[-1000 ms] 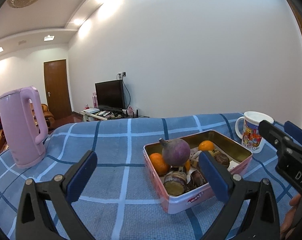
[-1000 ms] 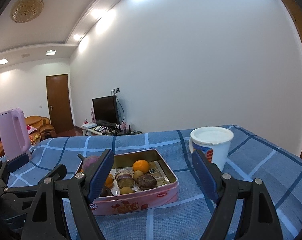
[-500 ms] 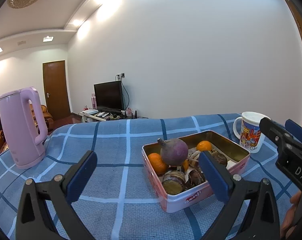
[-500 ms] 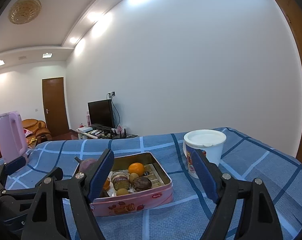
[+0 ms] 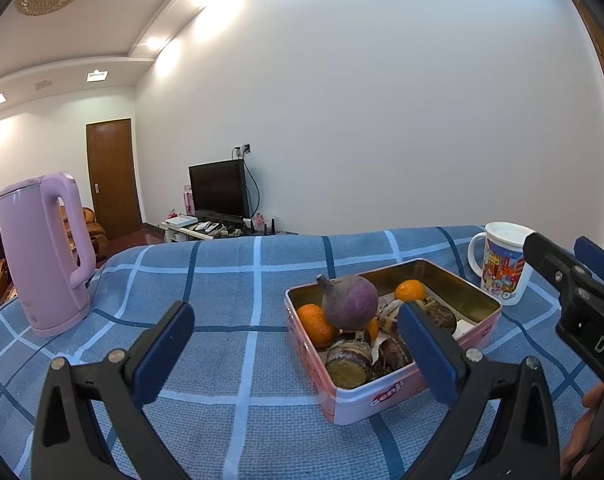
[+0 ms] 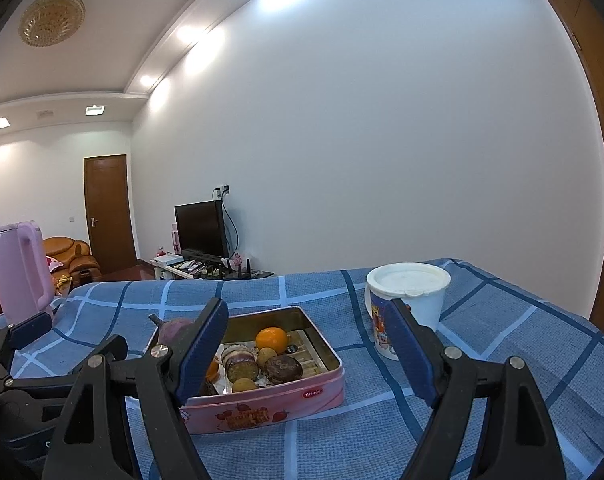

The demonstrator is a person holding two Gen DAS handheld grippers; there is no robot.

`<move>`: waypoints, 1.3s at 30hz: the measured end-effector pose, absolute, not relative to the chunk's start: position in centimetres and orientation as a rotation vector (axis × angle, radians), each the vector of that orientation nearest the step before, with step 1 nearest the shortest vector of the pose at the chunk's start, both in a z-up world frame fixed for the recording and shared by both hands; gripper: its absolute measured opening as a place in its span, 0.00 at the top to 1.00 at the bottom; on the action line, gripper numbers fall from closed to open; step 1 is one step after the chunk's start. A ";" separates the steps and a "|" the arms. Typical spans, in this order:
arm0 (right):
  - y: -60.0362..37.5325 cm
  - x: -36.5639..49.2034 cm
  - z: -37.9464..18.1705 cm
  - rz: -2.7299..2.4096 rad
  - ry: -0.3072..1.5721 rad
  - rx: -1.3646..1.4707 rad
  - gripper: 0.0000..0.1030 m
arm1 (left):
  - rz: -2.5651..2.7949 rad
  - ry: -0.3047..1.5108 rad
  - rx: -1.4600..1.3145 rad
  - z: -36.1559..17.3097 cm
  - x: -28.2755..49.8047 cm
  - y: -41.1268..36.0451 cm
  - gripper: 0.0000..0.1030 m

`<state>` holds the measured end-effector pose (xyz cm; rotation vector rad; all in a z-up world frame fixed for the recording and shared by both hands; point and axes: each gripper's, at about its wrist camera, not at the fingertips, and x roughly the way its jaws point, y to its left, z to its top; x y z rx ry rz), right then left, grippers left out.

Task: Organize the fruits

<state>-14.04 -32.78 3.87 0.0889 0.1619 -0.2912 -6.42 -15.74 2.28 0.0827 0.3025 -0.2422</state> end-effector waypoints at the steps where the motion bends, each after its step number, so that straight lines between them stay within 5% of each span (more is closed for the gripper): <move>1: -32.8 -14.0 3.9 -0.291 0.163 0.089 0.21 | -0.241 0.302 0.083 2.3 -6.4 -15.7 0.00; 39: -32.7 -13.9 3.9 -0.291 0.171 0.082 0.21 | -0.243 0.325 0.086 2.1 -6.2 -15.6 0.00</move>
